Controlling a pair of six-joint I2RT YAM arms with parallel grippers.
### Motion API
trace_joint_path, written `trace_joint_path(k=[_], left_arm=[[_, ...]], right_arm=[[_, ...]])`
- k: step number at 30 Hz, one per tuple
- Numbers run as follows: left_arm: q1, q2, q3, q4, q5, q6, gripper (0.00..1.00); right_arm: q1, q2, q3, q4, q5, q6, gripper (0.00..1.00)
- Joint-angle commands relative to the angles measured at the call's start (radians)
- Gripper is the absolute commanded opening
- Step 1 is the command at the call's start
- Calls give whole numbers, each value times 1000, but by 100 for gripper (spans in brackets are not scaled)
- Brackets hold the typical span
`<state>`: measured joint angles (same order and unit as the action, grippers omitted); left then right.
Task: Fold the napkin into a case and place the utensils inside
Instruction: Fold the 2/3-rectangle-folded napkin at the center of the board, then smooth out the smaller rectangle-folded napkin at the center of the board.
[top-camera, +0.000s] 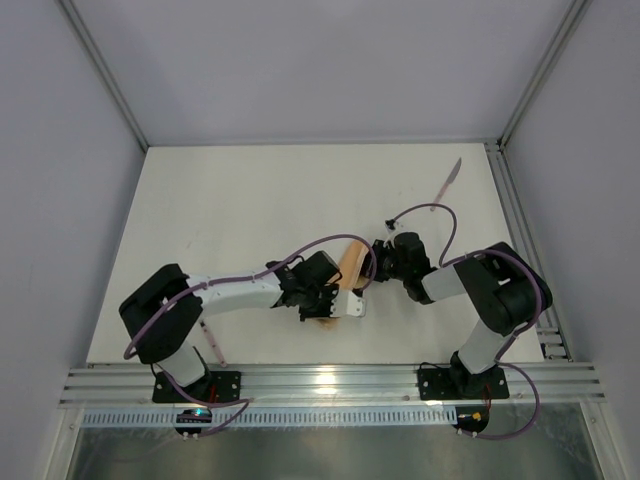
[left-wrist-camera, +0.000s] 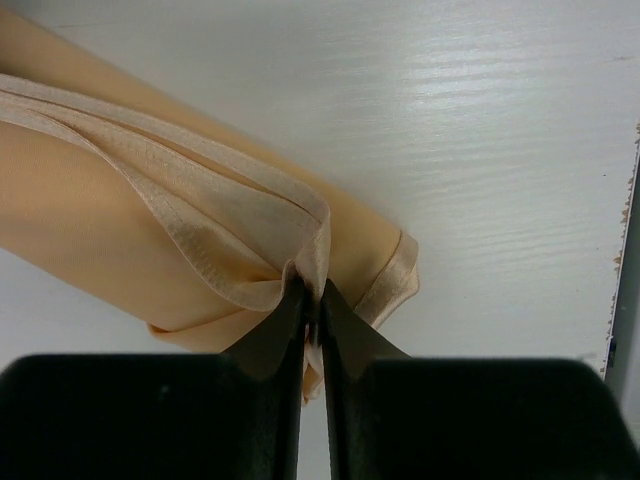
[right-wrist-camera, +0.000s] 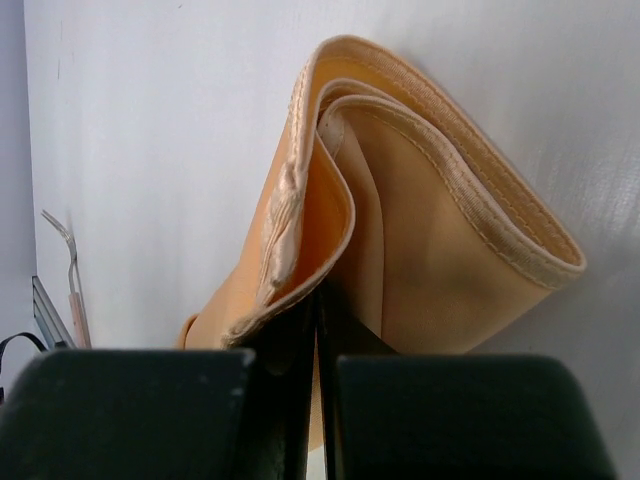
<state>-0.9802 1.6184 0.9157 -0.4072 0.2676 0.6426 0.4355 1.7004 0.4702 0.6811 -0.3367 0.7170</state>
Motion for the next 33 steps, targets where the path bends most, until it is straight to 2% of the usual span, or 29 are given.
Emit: trace_joint_path(k=[1, 3, 11, 17, 19, 21, 23, 33], left_arm=[[-11, 20, -11, -16, 7, 12, 10], [-11, 24, -6, -18, 4, 9, 10], [-11, 44, 8, -22, -11, 5, 8], [-17, 49, 6, -18, -25, 5, 8], [-21, 51, 3, -16, -31, 6, 8], [-28, 54, 3, -16, -34, 11, 8], [-32, 55, 3, -21, -34, 14, 8], [-34, 69, 12, -27, -36, 14, 8]], right_arm=[[2, -4, -24, -103, 64, -24, 4], [0, -50, -9, -156, 74, -47, 4], [-52, -255, 33, -440, 140, -163, 23], [-178, -361, 36, -508, 113, -218, 29], [-191, -390, 48, -518, 105, -235, 35], [-192, -390, 77, -522, 73, -252, 46], [-190, -371, 102, -517, 42, -260, 49], [-179, -227, 159, -446, -31, -252, 54]])
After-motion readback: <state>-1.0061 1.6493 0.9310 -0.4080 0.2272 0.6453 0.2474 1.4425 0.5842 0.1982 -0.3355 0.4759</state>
